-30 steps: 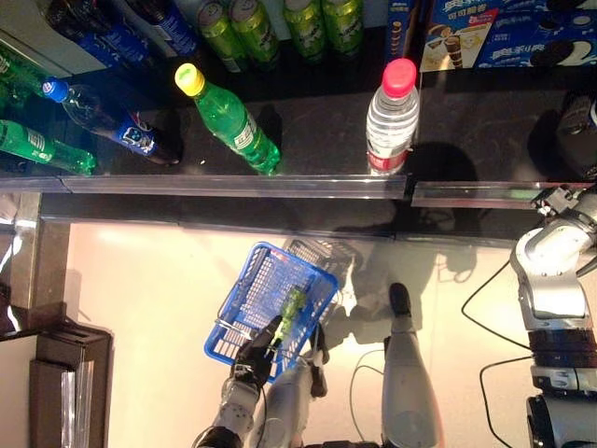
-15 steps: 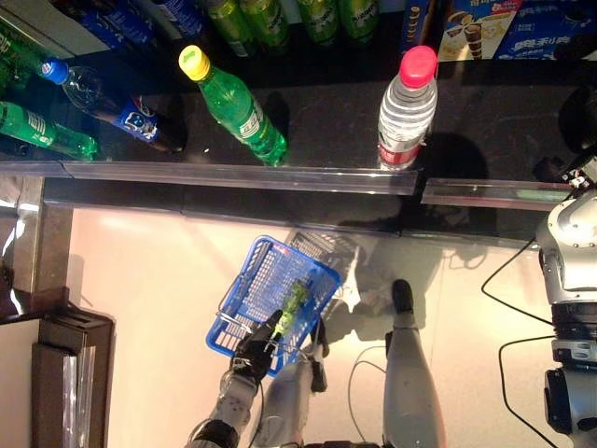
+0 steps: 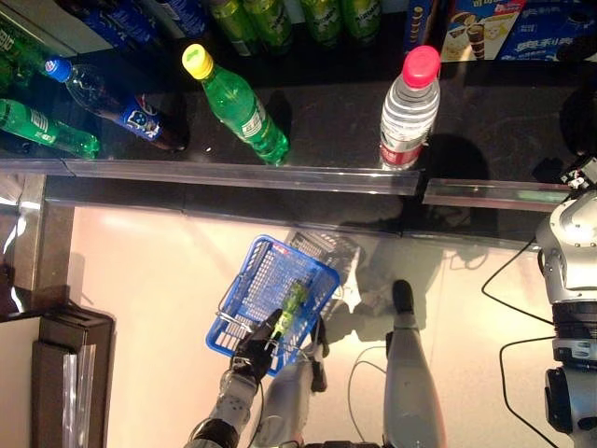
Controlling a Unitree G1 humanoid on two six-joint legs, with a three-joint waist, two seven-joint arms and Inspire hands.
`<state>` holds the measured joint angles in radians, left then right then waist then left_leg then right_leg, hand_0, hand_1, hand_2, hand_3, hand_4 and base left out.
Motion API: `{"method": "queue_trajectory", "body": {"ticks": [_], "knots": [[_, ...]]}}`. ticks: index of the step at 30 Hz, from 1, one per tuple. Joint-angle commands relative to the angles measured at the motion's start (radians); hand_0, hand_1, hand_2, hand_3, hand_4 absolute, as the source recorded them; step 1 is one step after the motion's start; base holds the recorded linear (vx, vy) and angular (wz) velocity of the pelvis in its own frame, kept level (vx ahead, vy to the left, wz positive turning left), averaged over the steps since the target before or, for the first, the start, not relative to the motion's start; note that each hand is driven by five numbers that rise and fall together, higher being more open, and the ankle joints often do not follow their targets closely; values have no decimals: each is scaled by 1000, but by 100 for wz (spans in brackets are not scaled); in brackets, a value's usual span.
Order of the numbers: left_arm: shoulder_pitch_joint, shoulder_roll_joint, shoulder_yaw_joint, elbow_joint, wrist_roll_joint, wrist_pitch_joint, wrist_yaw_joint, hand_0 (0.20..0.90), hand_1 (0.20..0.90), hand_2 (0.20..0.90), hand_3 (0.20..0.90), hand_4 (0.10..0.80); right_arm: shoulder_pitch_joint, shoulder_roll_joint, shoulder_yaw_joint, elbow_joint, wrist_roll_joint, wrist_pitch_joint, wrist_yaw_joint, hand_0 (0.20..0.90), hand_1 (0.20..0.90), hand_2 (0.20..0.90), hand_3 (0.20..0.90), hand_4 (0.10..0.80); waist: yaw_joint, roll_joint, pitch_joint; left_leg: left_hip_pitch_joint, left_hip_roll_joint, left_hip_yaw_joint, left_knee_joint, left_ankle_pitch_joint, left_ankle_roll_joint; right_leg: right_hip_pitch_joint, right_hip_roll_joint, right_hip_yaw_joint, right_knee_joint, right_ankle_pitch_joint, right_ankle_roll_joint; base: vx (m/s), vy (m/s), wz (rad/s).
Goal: Pick up the drink and place into the basket.
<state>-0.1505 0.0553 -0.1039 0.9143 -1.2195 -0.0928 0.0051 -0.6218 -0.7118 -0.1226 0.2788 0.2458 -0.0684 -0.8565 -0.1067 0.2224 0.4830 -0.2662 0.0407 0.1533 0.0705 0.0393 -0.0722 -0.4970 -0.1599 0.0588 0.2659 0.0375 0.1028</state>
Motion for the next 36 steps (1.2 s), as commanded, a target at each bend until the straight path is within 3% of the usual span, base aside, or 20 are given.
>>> {"method": "queue_trajectory", "body": {"ticks": [1,11,20,25,31,36], "knots": [[72,89,20,-51,-62,-51,-57,300,300,300,200,100,-64,-114,-55,-48,6,-79,-20,300,300,300,200,100,-14,-1,-17,-74,9,-63,145,48,0,76,17,-102,-6,-62,-103,0,0,0],[81,96,53,-55,-75,-56,-61,300,300,300,200,100,26,-91,-101,-111,-8,-119,-26,300,300,300,200,100,-18,-21,-36,-61,9,-64,197,35,4,102,25,-114,34,-94,-119,-16,19,7],[105,98,90,-80,-49,-100,-77,300,300,300,200,100,180,-27,-160,-342,-96,-181,-9,300,300,300,200,100,-39,-61,-63,-55,30,-58,302,25,0,142,39,-113,99,-140,-145,4,24,2],[130,93,118,-114,-62,-111,-92,300,300,300,200,100,244,14,-163,-437,-122,-231,44,300,300,300,200,100,-47,-72,-75,-31,33,-46,289,20,4,162,41,-103,97,-142,-143,2,65,-4],[155,85,156,-161,-76,-141,-117,300,300,300,200,100,344,95,-145,-545,-77,-320,228,300,300,300,200,100,-55,-95,-113,16,43,-29,264,20,5,226,49,-91,61,-141,-140,41,59,-4],[168,82,163,-190,-60,-151,-115,300,300,300,200,100,397,136,-120,-614,-28,-330,347,300,300,300,200,100,-54,-112,-140,49,47,-21,249,10,6,265,51,-86,36,-137,-134,42,26,-1]]}}
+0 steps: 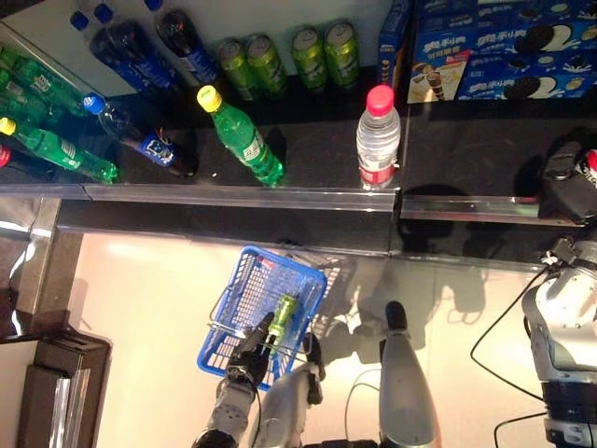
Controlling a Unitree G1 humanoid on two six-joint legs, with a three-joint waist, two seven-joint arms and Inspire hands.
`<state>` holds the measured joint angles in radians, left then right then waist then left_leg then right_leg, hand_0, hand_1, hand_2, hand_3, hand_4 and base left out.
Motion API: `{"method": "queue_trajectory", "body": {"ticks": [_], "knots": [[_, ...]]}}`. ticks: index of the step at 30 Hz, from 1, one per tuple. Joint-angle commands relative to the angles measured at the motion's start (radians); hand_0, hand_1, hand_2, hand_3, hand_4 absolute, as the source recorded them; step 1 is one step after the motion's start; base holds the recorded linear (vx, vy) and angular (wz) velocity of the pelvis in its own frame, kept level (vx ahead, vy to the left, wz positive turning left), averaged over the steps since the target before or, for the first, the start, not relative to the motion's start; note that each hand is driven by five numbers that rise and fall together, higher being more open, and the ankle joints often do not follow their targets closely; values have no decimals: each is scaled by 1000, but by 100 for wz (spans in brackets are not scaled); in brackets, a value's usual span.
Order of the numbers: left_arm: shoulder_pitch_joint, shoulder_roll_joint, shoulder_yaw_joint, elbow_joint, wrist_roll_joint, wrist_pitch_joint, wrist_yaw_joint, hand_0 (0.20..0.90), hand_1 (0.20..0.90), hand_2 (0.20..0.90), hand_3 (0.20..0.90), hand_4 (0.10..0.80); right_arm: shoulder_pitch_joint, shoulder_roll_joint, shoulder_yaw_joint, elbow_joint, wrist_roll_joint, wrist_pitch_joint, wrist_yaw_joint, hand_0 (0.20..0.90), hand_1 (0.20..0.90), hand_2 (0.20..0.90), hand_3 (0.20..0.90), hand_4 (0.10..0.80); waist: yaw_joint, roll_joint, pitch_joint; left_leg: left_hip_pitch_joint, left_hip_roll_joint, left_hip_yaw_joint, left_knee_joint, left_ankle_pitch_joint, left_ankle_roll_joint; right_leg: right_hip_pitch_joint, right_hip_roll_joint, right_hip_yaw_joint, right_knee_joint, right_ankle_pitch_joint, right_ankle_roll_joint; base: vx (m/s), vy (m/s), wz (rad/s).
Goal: Pick up the drink and place into the basket.
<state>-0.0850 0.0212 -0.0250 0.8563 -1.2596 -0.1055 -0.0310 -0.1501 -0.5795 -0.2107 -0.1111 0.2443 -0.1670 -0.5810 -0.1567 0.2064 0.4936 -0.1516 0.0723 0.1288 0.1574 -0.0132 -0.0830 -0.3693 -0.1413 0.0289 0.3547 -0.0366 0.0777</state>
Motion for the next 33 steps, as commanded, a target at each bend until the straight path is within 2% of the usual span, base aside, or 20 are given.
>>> {"method": "queue_trajectory", "body": {"ticks": [1,8,10,11,14,23,26,33], "knots": [[104,117,84,-135,-20,-141,-79,300,300,300,200,100,-69,9,-28,-233,-19,-234,87,300,300,300,200,100,-3,-98,-154,-61,16,5,158,62,17,143,32,-56,-57,-62,-108,45,8,0],[124,121,89,-173,7,-155,-80,300,300,300,200,100,-12,49,25,-302,127,-239,298,300,300,300,200,100,11,-129,-215,10,20,11,115,44,22,233,34,-56,-119,-51,-94,86,6,2],[127,121,89,-175,9,-155,-80,300,300,300,200,100,-9,51,28,-305,133,-237,307,300,300,300,200,100,12,-129,-218,13,20,11,113,44,22,238,34,-56,-121,-51,-94,74,11,3],[136,121,83,-199,16,-165,-88,300,300,300,200,100,2,67,67,-329,191,-236,421,300,300,300,200,100,25,-133,-237,29,20,10,109,41,22,265,31,-63,-134,-53,-93,119,22,2],[145,128,74,-232,23,-170,-94,300,300,300,200,100,-1,79,109,-350,228,-235,510,300,300,300,200,100,39,-137,-250,40,19,2,108,42,22,288,31,-69,-143,-54,-94,82,13,3],[176,154,30,-379,39,-163,-81,300,300,300,200,100,-3,136,253,-388,360,-128,729,300,300,300,200,100,85,-151,-286,69,17,-19,93,46,22,339,25,-102,-159,-53,-93,46,7,11],[186,168,8,-442,48,-139,-91,300,300,300,200,100,-12,158,324,-400,372,-95,784,300,300,300,200,100,108,-156,-289,75,13,-33,89,49,24,356,23,-116,-162,-54,-95,9,7,16],[208,183,-36,-531,63,-123,-115,300,300,300,200,100,-47,177,415,-417,366,-85,819,300,300,300,200,100,149,-159,-289,76,1,-66,67,55,27,374,21,-142,-169,-54,-96,-18,18,18]]}}
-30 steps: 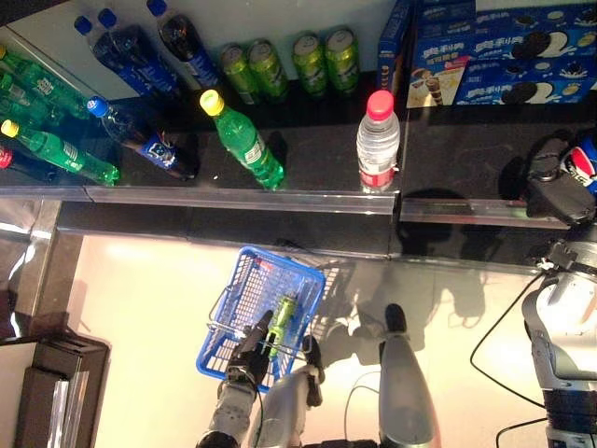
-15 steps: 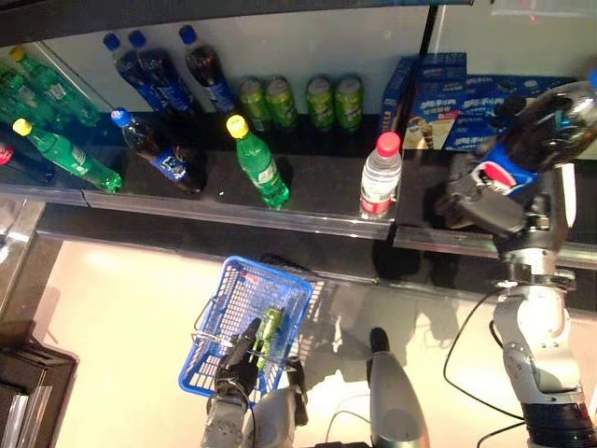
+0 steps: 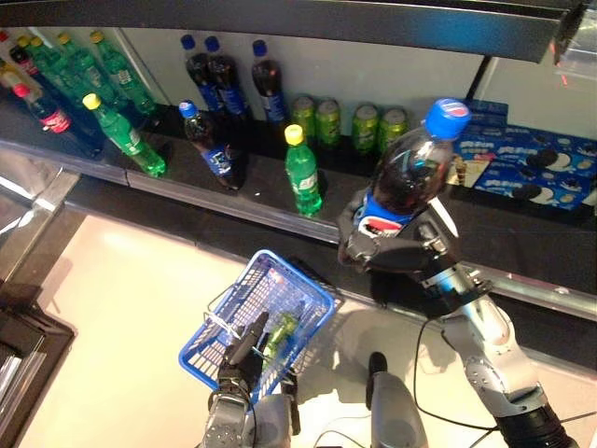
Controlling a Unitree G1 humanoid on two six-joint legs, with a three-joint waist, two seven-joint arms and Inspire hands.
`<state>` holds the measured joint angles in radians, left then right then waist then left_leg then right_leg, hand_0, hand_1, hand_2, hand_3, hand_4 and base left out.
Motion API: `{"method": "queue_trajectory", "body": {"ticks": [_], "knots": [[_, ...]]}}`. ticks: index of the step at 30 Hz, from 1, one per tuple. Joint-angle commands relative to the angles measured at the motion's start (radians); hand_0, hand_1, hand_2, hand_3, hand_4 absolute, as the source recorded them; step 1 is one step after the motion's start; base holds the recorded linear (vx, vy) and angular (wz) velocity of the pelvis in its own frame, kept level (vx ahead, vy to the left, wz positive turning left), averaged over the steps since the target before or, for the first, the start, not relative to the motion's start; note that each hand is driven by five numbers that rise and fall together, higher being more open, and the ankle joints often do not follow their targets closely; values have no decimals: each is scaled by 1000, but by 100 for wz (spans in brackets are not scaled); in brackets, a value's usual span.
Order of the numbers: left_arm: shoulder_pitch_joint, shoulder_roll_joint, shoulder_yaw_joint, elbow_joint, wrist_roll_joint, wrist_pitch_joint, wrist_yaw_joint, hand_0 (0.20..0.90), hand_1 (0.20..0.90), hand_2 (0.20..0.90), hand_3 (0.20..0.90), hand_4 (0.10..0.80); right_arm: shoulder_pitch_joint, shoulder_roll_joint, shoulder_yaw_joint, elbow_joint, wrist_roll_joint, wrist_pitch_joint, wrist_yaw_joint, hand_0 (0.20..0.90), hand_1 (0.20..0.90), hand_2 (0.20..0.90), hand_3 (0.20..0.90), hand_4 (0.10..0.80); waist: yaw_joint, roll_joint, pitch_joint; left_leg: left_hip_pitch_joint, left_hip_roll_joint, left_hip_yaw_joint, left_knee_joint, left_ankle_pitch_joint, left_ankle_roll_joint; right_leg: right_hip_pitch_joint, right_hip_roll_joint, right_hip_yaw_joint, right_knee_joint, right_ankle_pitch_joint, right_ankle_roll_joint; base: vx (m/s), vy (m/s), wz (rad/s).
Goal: Pick up the drink and place into the basket.
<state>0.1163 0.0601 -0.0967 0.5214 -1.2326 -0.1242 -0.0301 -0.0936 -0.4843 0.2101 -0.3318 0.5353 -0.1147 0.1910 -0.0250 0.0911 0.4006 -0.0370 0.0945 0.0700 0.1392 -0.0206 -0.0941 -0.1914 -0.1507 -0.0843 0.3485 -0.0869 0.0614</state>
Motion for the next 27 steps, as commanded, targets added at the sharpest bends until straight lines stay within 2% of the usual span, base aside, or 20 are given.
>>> {"method": "queue_trajectory", "body": {"ticks": [1,9,17,21,27], "knots": [[10,146,31,-207,38,-103,-119,300,300,300,200,100,-109,84,3,-198,72,-136,46,300,300,300,200,100,23,-44,-196,-38,-23,-12,82,63,38,198,31,-32,-164,-3,-80,-44,35,13],[31,161,15,-285,42,-97,-129,300,300,300,200,100,-162,96,83,-202,44,-109,25,300,300,300,200,100,80,-39,-202,-39,-41,-61,43,73,42,207,27,-73,-163,-5,-80,-34,35,19],[34,198,-24,-484,90,-71,-174,300,300,300,200,100,-213,125,168,-132,-62,-84,-107,300,300,300,200,100,152,-31,-188,-63,-66,-124,35,77,49,204,15,-132,-145,-11,-85,-42,19,27],[28,245,-63,-617,132,-47,-194,300,300,300,200,100,-260,145,210,-64,-95,-65,-195,300,300,300,200,100,199,-27,-167,-83,-84,-166,36,77,53,202,6,-171,-140,-8,-86,-55,-5,34],[12,295,-92,-728,131,-9,-264,300,300,300,200,100,-304,180,260,27,-130,-44,-298,300,300,300,200,100,251,-27,-148,-102,-105,-222,52,83,56,208,-5,-213,-139,-5,-85,-16,-16,33]]}}
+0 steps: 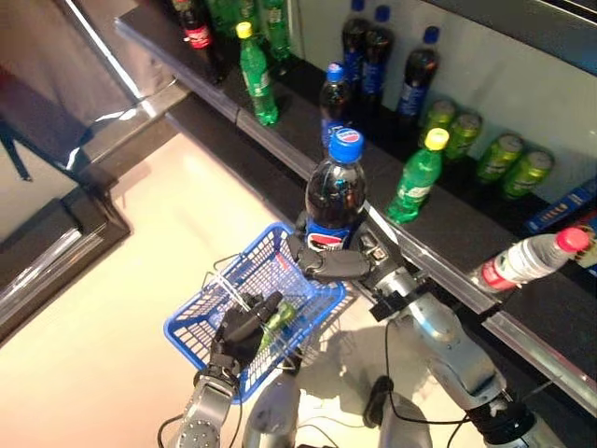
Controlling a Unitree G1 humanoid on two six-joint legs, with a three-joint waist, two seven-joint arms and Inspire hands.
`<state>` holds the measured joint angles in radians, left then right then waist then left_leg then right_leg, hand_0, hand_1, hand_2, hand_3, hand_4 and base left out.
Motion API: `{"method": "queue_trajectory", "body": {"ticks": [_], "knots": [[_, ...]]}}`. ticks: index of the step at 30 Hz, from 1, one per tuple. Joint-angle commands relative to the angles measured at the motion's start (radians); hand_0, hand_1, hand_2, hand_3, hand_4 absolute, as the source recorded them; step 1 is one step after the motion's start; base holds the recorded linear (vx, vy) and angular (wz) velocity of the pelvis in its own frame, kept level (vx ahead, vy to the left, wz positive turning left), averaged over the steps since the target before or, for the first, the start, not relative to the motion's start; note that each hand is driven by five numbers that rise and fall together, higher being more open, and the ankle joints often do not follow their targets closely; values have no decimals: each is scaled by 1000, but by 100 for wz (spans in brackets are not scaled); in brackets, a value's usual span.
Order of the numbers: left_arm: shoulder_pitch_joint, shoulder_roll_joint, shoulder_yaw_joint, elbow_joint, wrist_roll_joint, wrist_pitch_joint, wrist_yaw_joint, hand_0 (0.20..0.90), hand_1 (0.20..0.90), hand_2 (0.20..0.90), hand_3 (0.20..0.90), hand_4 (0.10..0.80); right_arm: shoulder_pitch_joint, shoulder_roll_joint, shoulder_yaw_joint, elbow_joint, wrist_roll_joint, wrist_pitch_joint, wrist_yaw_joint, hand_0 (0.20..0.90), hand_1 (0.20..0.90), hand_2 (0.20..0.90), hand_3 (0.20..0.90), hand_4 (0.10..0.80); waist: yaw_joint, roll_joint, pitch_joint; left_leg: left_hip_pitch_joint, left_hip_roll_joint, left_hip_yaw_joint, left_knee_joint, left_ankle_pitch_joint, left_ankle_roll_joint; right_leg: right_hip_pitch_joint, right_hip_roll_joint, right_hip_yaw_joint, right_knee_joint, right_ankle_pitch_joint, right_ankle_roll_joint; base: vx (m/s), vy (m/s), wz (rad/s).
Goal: Pick up the drink and place into the basket.
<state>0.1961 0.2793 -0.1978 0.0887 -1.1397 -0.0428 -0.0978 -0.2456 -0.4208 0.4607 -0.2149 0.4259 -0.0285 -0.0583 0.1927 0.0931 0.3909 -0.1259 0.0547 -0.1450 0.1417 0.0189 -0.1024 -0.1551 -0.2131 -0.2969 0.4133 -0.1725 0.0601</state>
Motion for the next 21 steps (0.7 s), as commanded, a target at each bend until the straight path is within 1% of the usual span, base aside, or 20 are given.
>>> {"method": "queue_trajectory", "body": {"ticks": [1,6,7,10,11,15,18,21], "knots": [[-72,86,2,-317,37,-84,-212,300,300,300,200,100,-161,123,20,-72,-28,-127,-70,300,300,300,200,100,44,-30,-137,-17,-68,-17,53,42,66,172,55,-8,-202,81,-83,6,-27,36],[-96,123,-21,-385,27,-52,-296,300,300,300,200,100,-189,146,57,13,-79,-128,-145,300,300,300,200,100,79,-34,-127,-29,-79,-53,65,41,71,177,49,-35,-198,82,-83,19,-39,31],[-105,130,-25,-401,3,-31,-319,300,300,300,200,100,-195,147,64,30,-91,-122,-161,300,300,300,200,100,87,-34,-126,-30,-82,-60,66,41,71,179,47,-41,-198,83,-82,24,-27,38],[-113,132,-28,-429,-29,1,-350,300,300,300,200,100,-202,152,72,55,-106,-114,-180,300,300,300,200,100,95,-35,-124,-32,-86,-70,68,41,72,182,46,-49,-199,84,-81,27,-13,32],[-117,134,-29,-470,-70,25,-404,300,300,300,200,100,-210,163,81,95,-106,-107,-206,300,300,300,200,100,109,-37,-122,-33,-90,-81,68,38,73,184,44,-60,-201,86,-79,34,-13,30],[-126,136,-16,-501,-114,44,-441,300,300,300,200,100,-218,187,84,149,-104,-100,-243,300,300,300,200,100,130,-40,-114,-32,-96,-94,70,35,76,189,43,-70,-202,85,-78,21,-27,27],[-133,133,-1,-526,-153,87,-498,300,300,300,200,100,-215,213,91,222,-104,-96,-280,300,300,300,200,100,151,-48,-114,-35,-100,-110,69,34,79,193,43,-82,-207,87,-76,16,-41,14],[-140,124,8,-539,-196,127,-517,300,300,300,200,100,-211,231,98,282,-99,-100,-300,300,300,300,200,100,164,-52,-115,-37,-104,-120,67,34,81,198,45,-89,-214,88,-76,13,-36,20]]}}
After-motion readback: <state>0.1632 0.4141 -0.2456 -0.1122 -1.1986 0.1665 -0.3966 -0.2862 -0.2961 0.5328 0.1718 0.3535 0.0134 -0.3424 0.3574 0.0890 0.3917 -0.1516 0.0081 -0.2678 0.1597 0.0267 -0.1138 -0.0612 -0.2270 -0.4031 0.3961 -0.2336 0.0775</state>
